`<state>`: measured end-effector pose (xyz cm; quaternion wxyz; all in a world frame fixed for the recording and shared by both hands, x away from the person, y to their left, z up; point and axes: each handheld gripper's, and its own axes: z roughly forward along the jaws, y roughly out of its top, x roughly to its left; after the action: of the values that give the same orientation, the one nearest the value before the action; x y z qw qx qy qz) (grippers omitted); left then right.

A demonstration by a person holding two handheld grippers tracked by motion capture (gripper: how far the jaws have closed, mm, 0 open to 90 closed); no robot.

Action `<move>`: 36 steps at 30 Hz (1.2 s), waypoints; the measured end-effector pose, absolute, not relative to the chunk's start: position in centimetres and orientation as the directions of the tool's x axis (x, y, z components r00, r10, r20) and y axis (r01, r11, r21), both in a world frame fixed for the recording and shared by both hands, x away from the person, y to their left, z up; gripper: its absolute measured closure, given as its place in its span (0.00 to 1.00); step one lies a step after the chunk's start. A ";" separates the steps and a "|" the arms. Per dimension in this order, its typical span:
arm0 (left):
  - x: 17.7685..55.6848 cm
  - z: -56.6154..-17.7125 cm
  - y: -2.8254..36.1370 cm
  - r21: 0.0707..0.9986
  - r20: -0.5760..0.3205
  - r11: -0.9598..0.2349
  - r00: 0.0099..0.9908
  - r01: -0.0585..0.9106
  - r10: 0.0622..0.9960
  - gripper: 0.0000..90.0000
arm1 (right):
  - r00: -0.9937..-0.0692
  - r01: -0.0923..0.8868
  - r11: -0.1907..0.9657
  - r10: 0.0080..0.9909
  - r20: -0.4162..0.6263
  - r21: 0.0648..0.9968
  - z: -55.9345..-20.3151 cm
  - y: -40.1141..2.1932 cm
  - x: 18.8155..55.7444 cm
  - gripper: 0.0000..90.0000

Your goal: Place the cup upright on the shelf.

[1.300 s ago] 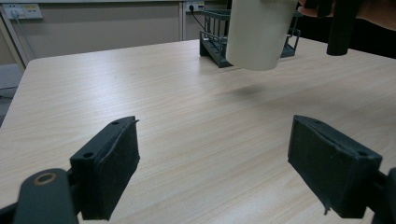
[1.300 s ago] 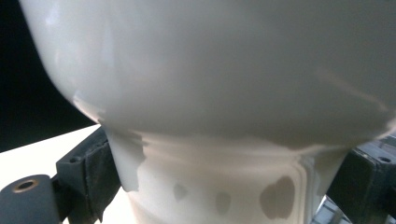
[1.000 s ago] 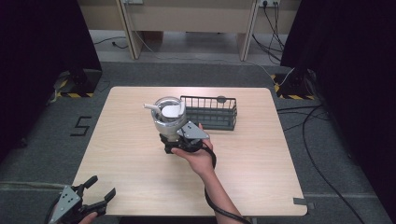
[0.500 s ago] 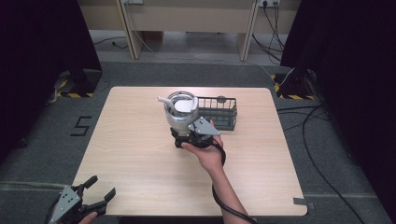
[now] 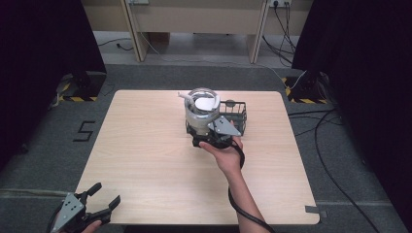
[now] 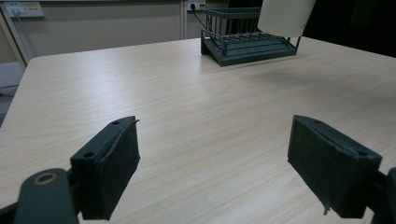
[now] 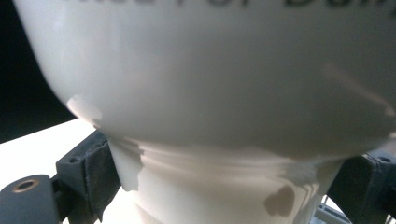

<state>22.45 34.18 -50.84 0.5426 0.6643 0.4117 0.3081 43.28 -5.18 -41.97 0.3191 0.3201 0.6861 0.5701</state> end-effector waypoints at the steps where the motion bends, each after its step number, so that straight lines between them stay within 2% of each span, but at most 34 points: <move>1: 22.5 -50.8 34.2 0.974 -0.037 -0.072 0.471 0.213 0.881 0.18 | -0.591 0.079 0.144 0.804 -0.070 0.987 -41.9 -5.3 43.4 0.11; 36: 22.5 -50.9 34.3 0.974 -0.045 -0.065 0.466 0.218 0.884 0.18 | -0.486 0.078 0.115 0.871 -0.063 0.990 -38.6 -7.9 47.3 0.11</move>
<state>22.49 34.27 -50.89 0.5426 0.6622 0.4158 0.3069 47.30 -7.94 -38.59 0.3553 0.3614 0.6567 0.5584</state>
